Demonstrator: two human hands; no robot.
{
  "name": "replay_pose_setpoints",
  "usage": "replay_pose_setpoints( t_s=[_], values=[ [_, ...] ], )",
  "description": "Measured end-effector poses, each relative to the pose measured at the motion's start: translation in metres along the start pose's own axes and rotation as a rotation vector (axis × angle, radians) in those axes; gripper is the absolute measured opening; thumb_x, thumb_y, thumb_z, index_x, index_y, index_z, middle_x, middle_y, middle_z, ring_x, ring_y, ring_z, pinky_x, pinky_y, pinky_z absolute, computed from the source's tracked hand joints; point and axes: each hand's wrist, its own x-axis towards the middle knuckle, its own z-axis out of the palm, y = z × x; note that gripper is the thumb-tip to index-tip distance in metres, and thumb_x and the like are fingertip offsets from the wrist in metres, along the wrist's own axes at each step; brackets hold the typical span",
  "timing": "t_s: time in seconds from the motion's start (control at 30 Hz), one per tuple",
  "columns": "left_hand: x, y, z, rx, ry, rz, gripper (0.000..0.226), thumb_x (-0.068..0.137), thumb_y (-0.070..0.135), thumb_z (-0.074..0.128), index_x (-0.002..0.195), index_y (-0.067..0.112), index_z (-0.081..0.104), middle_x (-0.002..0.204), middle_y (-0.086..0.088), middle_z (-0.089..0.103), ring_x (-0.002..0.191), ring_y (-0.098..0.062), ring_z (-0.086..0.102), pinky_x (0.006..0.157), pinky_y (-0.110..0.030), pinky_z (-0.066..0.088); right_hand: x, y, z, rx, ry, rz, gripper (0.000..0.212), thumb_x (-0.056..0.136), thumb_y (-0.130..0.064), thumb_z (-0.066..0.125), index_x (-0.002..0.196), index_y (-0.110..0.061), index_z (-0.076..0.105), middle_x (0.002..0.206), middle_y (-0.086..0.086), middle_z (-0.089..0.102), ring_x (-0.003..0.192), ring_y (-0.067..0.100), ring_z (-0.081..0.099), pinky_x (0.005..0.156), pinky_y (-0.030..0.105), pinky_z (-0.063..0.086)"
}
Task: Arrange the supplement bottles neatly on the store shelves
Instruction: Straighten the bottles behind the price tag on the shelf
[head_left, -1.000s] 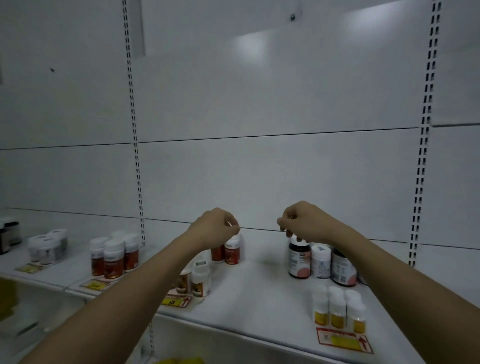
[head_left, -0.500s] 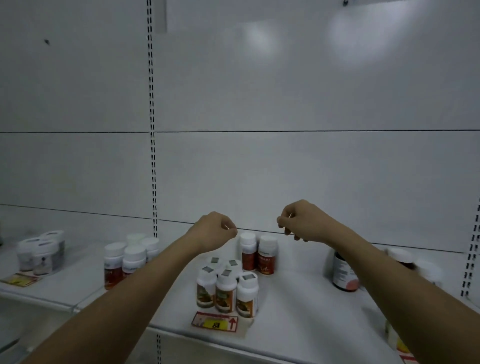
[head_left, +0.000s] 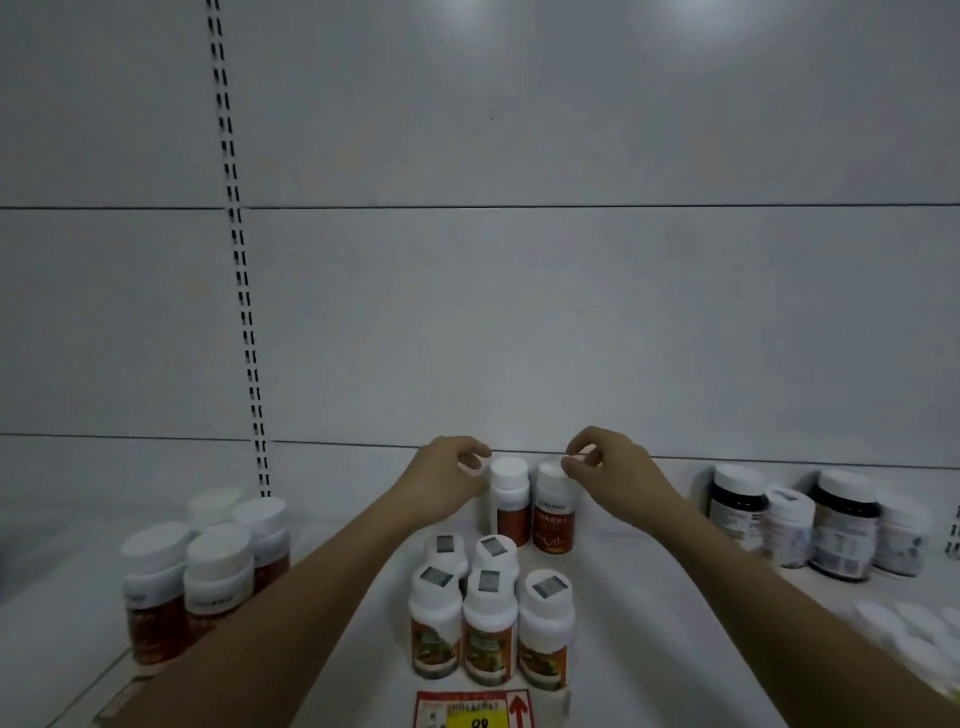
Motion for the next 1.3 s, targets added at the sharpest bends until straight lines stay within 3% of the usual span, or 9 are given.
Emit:
replay_pose_setpoints(
  t_s=[0.07, 0.17, 0.3, 0.4, 0.53, 0.8, 0.97, 1.13, 1.3],
  values=[
    [0.011, -0.004, 0.006, -0.036, 0.000, 0.032, 0.043, 0.086, 0.012, 0.067, 0.128, 0.021, 0.060, 0.125, -0.001, 0.062, 0.108, -0.016, 0.061, 0.097, -0.032, 0.048, 0.006, 0.008, 0.013, -0.011, 0.009, -0.006, 0.023, 0.090, -0.036, 0.061, 0.110, -0.025, 0.060, 0.101, 0.001, 0.063, 0.089, 0.018, 0.060, 0.077, 0.031, 0.048],
    [0.024, -0.009, 0.016, -0.105, -0.065, 0.073, 0.047, 0.088, 0.005, 0.064, 0.133, 0.016, 0.057, 0.132, -0.001, 0.060, 0.115, -0.015, 0.059, 0.098, -0.022, 0.045, 0.015, 0.017, 0.028, -0.002, -0.021, -0.014, 0.033, 0.088, -0.041, 0.063, 0.118, -0.029, 0.057, 0.109, -0.001, 0.061, 0.099, 0.020, 0.060, 0.085, 0.036, 0.052],
    [0.038, -0.016, 0.029, -0.083, -0.101, 0.127, 0.041, 0.087, -0.002, 0.063, 0.127, 0.008, 0.062, 0.124, -0.003, 0.061, 0.107, -0.012, 0.061, 0.083, -0.003, 0.044, 0.023, 0.028, 0.042, -0.007, -0.033, -0.052, 0.030, 0.088, -0.037, 0.065, 0.116, -0.028, 0.058, 0.113, 0.002, 0.065, 0.097, 0.021, 0.061, 0.085, 0.037, 0.053],
    [0.043, -0.016, 0.029, -0.065, -0.060, 0.121, 0.030, 0.080, 0.008, 0.076, 0.109, 0.015, 0.070, 0.110, -0.001, 0.060, 0.098, -0.015, 0.063, 0.084, -0.015, 0.049, 0.027, 0.035, 0.043, 0.036, -0.035, -0.070, 0.026, 0.087, -0.034, 0.067, 0.110, -0.026, 0.058, 0.110, 0.003, 0.065, 0.097, 0.022, 0.061, 0.085, 0.042, 0.054],
    [0.044, -0.011, 0.028, -0.051, -0.012, 0.095, 0.023, 0.073, 0.017, 0.083, 0.086, 0.020, 0.064, 0.103, 0.000, 0.067, 0.090, -0.014, 0.067, 0.082, -0.029, 0.055, 0.030, 0.041, 0.040, 0.098, -0.080, -0.098, 0.024, 0.087, -0.031, 0.068, 0.108, -0.026, 0.059, 0.109, 0.003, 0.064, 0.097, 0.021, 0.062, 0.084, 0.043, 0.056],
    [0.048, -0.002, 0.026, 0.037, -0.105, 0.069, 0.041, 0.073, 0.025, 0.083, 0.111, 0.023, 0.067, 0.104, 0.010, 0.062, 0.092, -0.008, 0.061, 0.081, -0.020, 0.050, 0.027, 0.051, 0.050, 0.212, -0.046, -0.144, 0.025, 0.086, -0.032, 0.069, 0.107, -0.025, 0.057, 0.105, -0.005, 0.061, 0.096, 0.018, 0.060, 0.082, 0.035, 0.056],
    [0.049, 0.000, 0.026, -0.032, -0.200, 0.041, 0.047, 0.073, 0.006, 0.081, 0.116, 0.016, 0.066, 0.108, 0.007, 0.069, 0.098, -0.004, 0.065, 0.072, -0.010, 0.053, 0.027, 0.060, 0.051, 0.312, -0.056, -0.157, 0.024, 0.087, -0.028, 0.070, 0.108, -0.024, 0.060, 0.102, -0.008, 0.064, 0.092, 0.014, 0.064, 0.079, 0.031, 0.056],
    [0.042, 0.001, 0.034, -0.026, -0.086, 0.000, 0.046, 0.073, 0.020, 0.083, 0.116, 0.017, 0.067, 0.110, 0.004, 0.070, 0.099, -0.011, 0.064, 0.087, -0.026, 0.051, 0.023, 0.060, 0.048, 0.451, -0.044, -0.122, 0.021, 0.090, -0.022, 0.067, 0.110, -0.026, 0.064, 0.106, -0.011, 0.066, 0.091, 0.005, 0.065, 0.079, 0.028, 0.057],
    [0.030, 0.007, 0.017, -0.179, 0.021, -0.095, 0.042, 0.070, 0.028, 0.085, 0.102, 0.017, 0.062, 0.105, 0.000, 0.066, 0.098, -0.017, 0.064, 0.085, -0.035, 0.056, 0.013, 0.035, 0.019, 0.532, 0.020, -0.139, 0.022, 0.094, -0.021, 0.061, 0.114, -0.030, 0.063, 0.105, -0.021, 0.063, 0.090, 0.000, 0.062, 0.070, 0.014, 0.048]
  ],
)
